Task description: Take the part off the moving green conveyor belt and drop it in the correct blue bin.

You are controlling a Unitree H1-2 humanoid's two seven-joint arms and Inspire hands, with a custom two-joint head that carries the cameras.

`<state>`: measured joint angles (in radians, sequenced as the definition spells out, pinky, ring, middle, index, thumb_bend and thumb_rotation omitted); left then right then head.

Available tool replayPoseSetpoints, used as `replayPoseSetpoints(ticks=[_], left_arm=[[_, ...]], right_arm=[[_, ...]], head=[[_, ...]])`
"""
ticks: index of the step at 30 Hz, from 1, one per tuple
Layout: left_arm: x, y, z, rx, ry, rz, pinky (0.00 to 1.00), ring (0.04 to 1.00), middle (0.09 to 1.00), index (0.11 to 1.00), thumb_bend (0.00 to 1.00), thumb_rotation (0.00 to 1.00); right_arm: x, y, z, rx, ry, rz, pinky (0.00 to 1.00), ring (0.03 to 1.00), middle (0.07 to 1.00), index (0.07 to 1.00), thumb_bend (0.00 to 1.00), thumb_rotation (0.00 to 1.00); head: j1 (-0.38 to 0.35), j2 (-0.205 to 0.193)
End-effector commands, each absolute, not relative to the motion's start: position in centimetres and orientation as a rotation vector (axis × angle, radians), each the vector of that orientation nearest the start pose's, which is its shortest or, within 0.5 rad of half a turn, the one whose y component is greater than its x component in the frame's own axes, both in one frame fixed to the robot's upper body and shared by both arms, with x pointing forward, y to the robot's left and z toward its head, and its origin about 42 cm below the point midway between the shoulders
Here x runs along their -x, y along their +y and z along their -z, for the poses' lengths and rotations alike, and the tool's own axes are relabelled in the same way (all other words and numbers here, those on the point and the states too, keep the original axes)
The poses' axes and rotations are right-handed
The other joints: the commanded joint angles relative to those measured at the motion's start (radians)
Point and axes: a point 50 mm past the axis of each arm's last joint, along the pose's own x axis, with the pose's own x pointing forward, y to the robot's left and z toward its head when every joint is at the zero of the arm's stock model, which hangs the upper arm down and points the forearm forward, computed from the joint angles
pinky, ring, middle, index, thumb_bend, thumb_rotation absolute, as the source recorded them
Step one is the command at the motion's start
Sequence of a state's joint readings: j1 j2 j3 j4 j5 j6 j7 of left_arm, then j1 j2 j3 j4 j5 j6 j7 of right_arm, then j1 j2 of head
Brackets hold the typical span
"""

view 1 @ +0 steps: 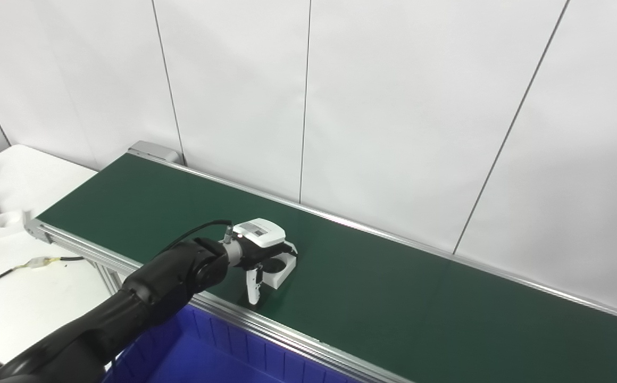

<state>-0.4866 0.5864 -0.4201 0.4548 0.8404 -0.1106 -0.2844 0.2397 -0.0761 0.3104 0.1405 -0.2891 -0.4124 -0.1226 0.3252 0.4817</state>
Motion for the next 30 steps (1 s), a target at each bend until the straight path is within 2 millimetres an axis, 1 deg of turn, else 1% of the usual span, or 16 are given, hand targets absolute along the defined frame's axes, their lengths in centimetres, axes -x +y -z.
replayPoseSetpoints(ticks=[1,2,3,4,5,6,7,8,10,13,17,24,27,30], left_arm=[[-43.5,33.9,-16.2,-1.616,0.054,0.488,0.76,0.742,0.732,0.721,0.73,0.00],[-43.7,33.9,-16.2,-1.615,0.052,0.483,0.73,0.706,0.696,0.686,0.72,0.00],[-43.8,33.9,-16.3,-1.607,0.047,0.475,0.73,0.706,0.696,0.686,0.72,0.00],[-43.9,34.0,-16.3,-1.601,0.043,0.470,0.68,0.642,0.584,0.572,0.60,0.00],[-44.0,34.1,-16.3,-1.594,0.037,0.468,0.66,0.621,0.546,0.534,0.56,0.00],[-44.1,34.1,-16.3,-1.589,0.032,0.466,0.61,0.536,0.516,0.524,0.53,0.00],[-44.2,34.2,-16.4,-1.582,0.029,0.467,0.59,0.492,0.500,0.519,0.52,0.00],[-44.3,34.3,-16.4,-1.564,0.028,0.467,0.58,0.468,0.492,0.514,0.51,0.00],[-44.4,34.5,-16.5,-1.516,0.024,0.463,0.61,0.468,0.494,0.494,0.50,0.00],[-44.6,34.7,-16.5,-1.479,0.027,0.464,0.63,0.472,0.496,0.486,0.50,0.00],[-44.4,34.7,-16.7,-1.462,0.020,0.467,0.64,0.467,0.488,0.495,0.50,0.00],[-44.2,34.9,-16.9,-1.436,0.013,0.473,0.61,0.465,0.484,0.498,0.50,0.00],[-44.1,34.7,-17.1,-1.424,0.007,0.469,0.63,0.464,0.484,0.500,0.50,0.00],[-43.7,34.3,-17.7,-1.414,-0.018,0.474,0.58,0.456,0.484,0.507,0.50,0.00]], right_arm=[[-18.1,-15.9,-4.1,0.231,-0.167,-0.238,0.64,0.744,0.810,0.890,0.52,0.62],[-18.1,-15.9,-4.1,0.232,-0.168,-0.239,0.64,0.744,0.809,0.890,0.52,0.61],[-18.1,-15.9,-4.1,0.232,-0.167,-0.238,0.64,0.744,0.809,0.890,0.52,0.61],[-18.1,-15.9,-4.1,0.232,-0.166,-0.238,0.64,0.745,0.811,0.890,0.52,0.61],[-18.1,-16.0,-4.1,0.230,-0.165,-0.239,0.64,0.746,0.811,0.889,0.53,0.61],[-18.1,-16.0,-4.1,0.229,-0.164,-0.239,0.64,0.747,0.813,0.891,0.53,0.62],[-18.1,-16.0,-4.1,0.227,-0.163,-0.239,0.64,0.748,0.814,0.892,0.53,0.62],[-18.0,-16.0,-4.1,0.227,-0.163,-0.239,0.64,0.750,0.816,0.892,0.53,0.62],[-18.0,-16.1,-4.1,0.227,-0.164,-0.237,0.64,0.751,0.816,0.891,0.54,0.62],[-18.0,-16.1,-4.1,0.225,-0.165,-0.239,0.64,0.753,0.817,0.893,0.53,0.61],[-18.0,-16.1,-4.2,0.231,-0.167,-0.238,0.64,0.754,0.819,0.893,0.52,0.61],[-18.0,-16.1,-4.2,0.221,-0.168,-0.234,0.64,0.751,0.811,0.888,0.54,0.63],[-18.0,-16.1,-4.2,0.225,-0.169,-0.234,0.64,0.747,0.809,0.887,0.54,0.63],[-18.1,-16.1,-4.2,0.228,-0.170,-0.236,0.64,0.749,0.810,0.888,0.54,0.63]], head=[[0.000,0.001],[0.001,0.004],[0.001,0.004],[0.001,0.004],[0.001,0.005],[0.001,0.005],[0.001,0.008],[0.001,0.009],[0.002,0.011],[0.005,0.012],[0.006,0.013],[0.003,0.014],[0.003,0.014],[0.003,0.014]])
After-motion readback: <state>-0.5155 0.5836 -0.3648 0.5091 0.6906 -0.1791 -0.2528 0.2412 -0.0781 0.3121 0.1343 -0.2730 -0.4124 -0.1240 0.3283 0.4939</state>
